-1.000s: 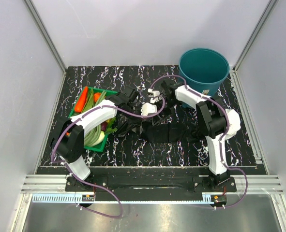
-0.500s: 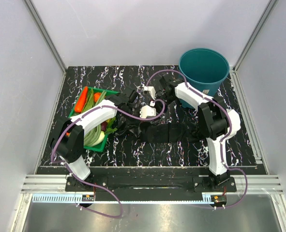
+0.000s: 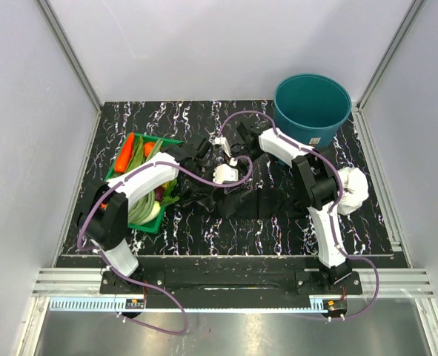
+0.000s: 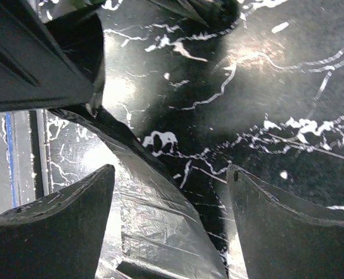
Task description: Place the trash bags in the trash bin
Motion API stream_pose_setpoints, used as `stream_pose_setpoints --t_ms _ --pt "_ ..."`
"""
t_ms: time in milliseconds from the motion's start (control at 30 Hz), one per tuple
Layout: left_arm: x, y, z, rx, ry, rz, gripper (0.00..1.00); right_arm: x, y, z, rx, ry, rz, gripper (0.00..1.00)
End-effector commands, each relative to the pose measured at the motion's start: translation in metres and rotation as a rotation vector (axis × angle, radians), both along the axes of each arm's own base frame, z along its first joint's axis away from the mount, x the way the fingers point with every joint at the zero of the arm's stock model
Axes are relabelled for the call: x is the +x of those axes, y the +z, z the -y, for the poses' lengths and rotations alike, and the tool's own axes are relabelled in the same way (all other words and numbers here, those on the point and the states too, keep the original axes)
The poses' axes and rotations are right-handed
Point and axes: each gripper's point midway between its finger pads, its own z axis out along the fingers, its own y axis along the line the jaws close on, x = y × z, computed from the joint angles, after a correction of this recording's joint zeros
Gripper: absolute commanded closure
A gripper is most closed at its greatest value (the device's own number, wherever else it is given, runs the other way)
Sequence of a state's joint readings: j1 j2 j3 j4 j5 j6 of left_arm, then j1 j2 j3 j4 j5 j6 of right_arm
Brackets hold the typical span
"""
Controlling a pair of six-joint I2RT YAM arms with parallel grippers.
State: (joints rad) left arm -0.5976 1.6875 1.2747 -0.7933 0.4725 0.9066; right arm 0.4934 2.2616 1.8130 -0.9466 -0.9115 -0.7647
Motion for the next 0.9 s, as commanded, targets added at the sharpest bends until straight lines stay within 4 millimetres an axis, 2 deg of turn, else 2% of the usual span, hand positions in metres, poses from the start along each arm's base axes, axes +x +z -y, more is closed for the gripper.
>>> stream_pose_setpoints --t_ms 0,200,300,533,700,733,800,867 --pt "0.007 0.031 0.015 -0.081 -0.038 0.062 1.0 -0.018 0.01 -0.018 0.087 0.09 -0.004 0.17" --pt "0.009 0.034 0.016 -0.087 -0.026 0.061 1.0 -0.032 0.002 -0.028 0.082 0.117 -0.037 0.18" --pt "0.01 0.034 0.017 -0.092 -0.017 0.063 1.0 -0.038 -0.002 -0.029 0.076 0.118 -0.066 0.24" --pt "0.012 0.032 0.016 -0.085 -0.01 0.071 1.0 -0.048 -0.013 -0.018 0.012 0.109 -0.084 0.55" --pt "0.011 0.032 0.015 -0.086 0.001 0.069 1.0 -0.05 -0.014 -0.015 -0.01 0.097 -0.088 0.75" --pt "0.011 0.032 0.015 -0.087 0.004 0.07 1.0 -0.049 -0.012 -0.016 -0.008 0.092 -0.089 0.81" --pt "0.011 0.03 0.014 -0.086 0.019 0.065 1.0 -0.047 -0.01 -0.016 -0.022 0.073 -0.096 1.0" --pt "0.013 0.03 0.013 -0.087 0.047 0.069 1.0 -0.047 -0.008 -0.014 -0.044 0.042 -0.117 1.0"
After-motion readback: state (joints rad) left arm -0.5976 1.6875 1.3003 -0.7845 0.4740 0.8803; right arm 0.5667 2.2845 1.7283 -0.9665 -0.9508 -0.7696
